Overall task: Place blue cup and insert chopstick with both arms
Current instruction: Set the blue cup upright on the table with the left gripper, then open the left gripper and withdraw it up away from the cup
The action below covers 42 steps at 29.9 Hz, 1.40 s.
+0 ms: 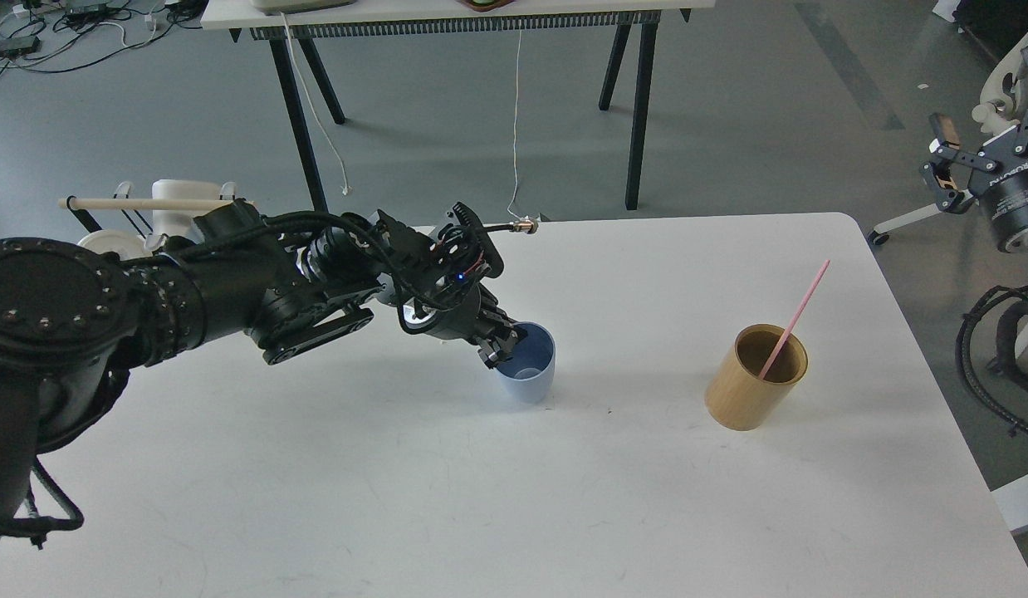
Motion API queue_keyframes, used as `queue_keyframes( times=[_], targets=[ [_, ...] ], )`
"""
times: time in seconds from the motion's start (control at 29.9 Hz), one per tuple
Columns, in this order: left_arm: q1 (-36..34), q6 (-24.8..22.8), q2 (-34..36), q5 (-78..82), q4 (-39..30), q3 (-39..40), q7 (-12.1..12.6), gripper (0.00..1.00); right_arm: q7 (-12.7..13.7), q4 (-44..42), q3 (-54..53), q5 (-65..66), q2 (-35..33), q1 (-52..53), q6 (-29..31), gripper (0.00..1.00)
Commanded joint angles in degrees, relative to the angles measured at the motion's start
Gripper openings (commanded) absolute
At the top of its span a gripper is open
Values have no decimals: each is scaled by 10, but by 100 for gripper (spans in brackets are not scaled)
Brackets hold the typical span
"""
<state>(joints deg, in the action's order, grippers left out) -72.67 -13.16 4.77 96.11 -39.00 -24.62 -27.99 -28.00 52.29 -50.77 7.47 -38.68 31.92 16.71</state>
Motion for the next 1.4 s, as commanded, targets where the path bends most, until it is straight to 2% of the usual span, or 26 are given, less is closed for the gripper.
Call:
queue_keyframes(
  times=[0.0, 0.13, 0.47, 1.04, 1.17, 1.24, 1.3, 1.37],
  targets=[
    [3, 1, 1, 0, -1, 0, 0, 5, 0, 0, 0, 0, 0, 0, 0, 96],
    [4, 1, 4, 0, -5, 1, 0, 8, 0, 0, 1, 0, 1, 1, 0, 96],
    [12, 0, 6, 0, -7, 1, 0, 10, 0, 0, 1, 0, 0, 0, 0, 96],
    [12, -3, 8, -5, -22, 4, 0, 22, 0, 0, 1, 0, 0, -4, 13, 96],
    [12, -2, 11, -10, -22, 9, 0, 31, 0, 1, 1, 0, 0, -6, 13, 96],
    [12, -3, 13, -15, -22, 14, 0, 43, 0, 1, 1, 0, 1, -6, 13, 96],
    [12, -6, 17, -29, -20, 26, 0, 48, 0, 2, 1, 0, 1, -6, 14, 96],
    [12, -7, 18, -49, -20, 33, 0, 59, 0, 3, 1, 0, 1, -6, 14, 96]
  ],
)
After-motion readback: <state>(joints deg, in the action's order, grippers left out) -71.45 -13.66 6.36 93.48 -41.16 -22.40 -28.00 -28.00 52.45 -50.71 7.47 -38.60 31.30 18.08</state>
